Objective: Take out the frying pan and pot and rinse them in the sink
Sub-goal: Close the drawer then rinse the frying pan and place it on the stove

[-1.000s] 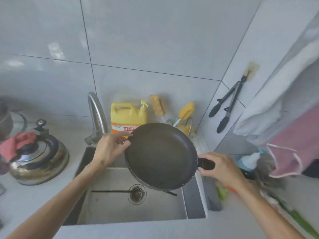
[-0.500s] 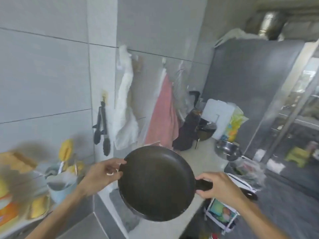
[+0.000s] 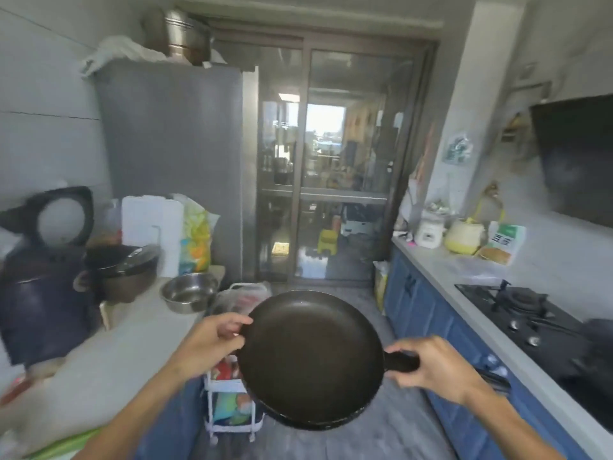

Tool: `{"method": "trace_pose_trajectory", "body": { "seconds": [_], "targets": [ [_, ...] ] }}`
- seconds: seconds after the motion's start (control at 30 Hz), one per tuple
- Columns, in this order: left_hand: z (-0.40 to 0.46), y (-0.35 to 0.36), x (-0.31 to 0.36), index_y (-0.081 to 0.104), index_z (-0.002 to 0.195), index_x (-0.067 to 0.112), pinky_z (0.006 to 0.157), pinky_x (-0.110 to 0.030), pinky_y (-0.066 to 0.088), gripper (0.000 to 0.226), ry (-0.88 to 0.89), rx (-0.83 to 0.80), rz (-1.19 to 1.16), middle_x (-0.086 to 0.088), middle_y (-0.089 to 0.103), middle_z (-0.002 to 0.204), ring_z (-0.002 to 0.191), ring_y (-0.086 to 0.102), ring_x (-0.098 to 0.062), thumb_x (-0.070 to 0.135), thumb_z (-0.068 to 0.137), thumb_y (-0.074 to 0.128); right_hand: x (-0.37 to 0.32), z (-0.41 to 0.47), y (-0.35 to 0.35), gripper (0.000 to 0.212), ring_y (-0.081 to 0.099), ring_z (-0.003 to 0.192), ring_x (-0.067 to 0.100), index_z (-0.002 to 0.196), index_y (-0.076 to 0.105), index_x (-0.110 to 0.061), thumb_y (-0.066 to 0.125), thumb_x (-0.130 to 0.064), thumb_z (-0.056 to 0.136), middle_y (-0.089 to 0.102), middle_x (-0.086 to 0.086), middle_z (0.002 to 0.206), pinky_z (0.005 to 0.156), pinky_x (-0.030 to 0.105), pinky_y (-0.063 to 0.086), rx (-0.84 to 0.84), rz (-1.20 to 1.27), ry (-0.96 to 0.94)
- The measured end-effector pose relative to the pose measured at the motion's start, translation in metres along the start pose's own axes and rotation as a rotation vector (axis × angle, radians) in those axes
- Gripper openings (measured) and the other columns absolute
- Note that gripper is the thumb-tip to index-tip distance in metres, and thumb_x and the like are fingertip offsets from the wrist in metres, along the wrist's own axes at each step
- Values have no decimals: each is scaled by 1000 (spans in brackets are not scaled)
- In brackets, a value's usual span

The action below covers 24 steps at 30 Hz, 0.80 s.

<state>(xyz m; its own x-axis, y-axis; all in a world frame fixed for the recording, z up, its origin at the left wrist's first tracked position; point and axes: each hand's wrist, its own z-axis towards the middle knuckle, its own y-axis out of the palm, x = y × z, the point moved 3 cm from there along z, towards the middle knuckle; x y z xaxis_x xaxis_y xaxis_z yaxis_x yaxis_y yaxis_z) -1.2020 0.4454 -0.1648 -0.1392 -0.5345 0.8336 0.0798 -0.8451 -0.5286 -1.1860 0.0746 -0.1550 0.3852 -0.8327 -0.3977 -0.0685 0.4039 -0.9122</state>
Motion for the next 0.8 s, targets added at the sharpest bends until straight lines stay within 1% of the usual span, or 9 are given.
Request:
{"method": "trace_pose_trajectory", "body": {
  "seconds": [0.13,0.23,0.3,0.37,0.43,0.5,0.63,0.73,0.8],
  "targets": [
    [84,111,45,68,94,30,72,-4,44,38,64,-148,19,-1,68,93,87,63,-8,-4,79,63,107,-26,-44,33,62,80,-9,99,69,-42,73,-45,67,69,-28,88,72,14,47,54,-29,188],
    [143,180,73,66,91,40,82,-18,46,40,99,-255,25,0,68,96,90,64,-9,3,79,65,171,-37,-64,36,62,78,-6,98,69,-40,71,-49,63,68,-27,82,71,17,48,110,-50,298],
    [181,220,88,66,90,44,78,-14,43,41,126,-304,23,4,66,95,89,62,-2,5,79,65,208,-36,-72,37,62,78,-3,95,70,-37,69,-52,61,71,-21,86,72,20,49,163,-46,360],
    [220,257,97,66,91,43,74,-10,40,39,142,-346,13,6,65,96,88,61,-1,5,79,64,243,-26,-78,36,62,81,-2,95,72,-36,71,-51,63,72,-19,89,72,17,47,200,-49,410],
    [264,289,98,67,93,40,74,-14,40,37,145,-382,-5,5,63,97,89,60,-3,5,80,63,276,-6,-83,38,61,80,-4,98,72,-36,70,-51,63,72,-20,94,74,14,46,215,-64,450],
    [311,317,97,66,93,39,74,-14,40,37,153,-409,-20,6,62,97,88,59,-3,4,81,63,310,23,-87,38,58,75,-10,99,71,-37,69,-52,64,71,-22,96,73,11,46,213,-74,475],
    [412,364,96,66,94,35,72,-10,39,35,166,-452,-22,3,62,95,84,58,-5,2,81,63,376,93,-97,33,56,74,-17,99,70,-37,73,-48,67,69,-27,90,69,4,41,199,-40,530],
    [492,395,98,66,97,31,75,-15,42,33,167,-507,3,-4,64,99,87,61,-12,2,81,62,422,151,-111,27,58,76,-19,92,67,-48,75,-47,66,67,-33,86,69,4,42,183,-6,573],
    [543,413,105,64,97,33,74,-15,42,33,185,-516,24,-1,65,98,85,61,-9,4,82,63,453,186,-122,33,58,78,-21,97,68,-46,73,-53,64,63,-39,86,71,2,43,199,-2,595]
  ]
}}
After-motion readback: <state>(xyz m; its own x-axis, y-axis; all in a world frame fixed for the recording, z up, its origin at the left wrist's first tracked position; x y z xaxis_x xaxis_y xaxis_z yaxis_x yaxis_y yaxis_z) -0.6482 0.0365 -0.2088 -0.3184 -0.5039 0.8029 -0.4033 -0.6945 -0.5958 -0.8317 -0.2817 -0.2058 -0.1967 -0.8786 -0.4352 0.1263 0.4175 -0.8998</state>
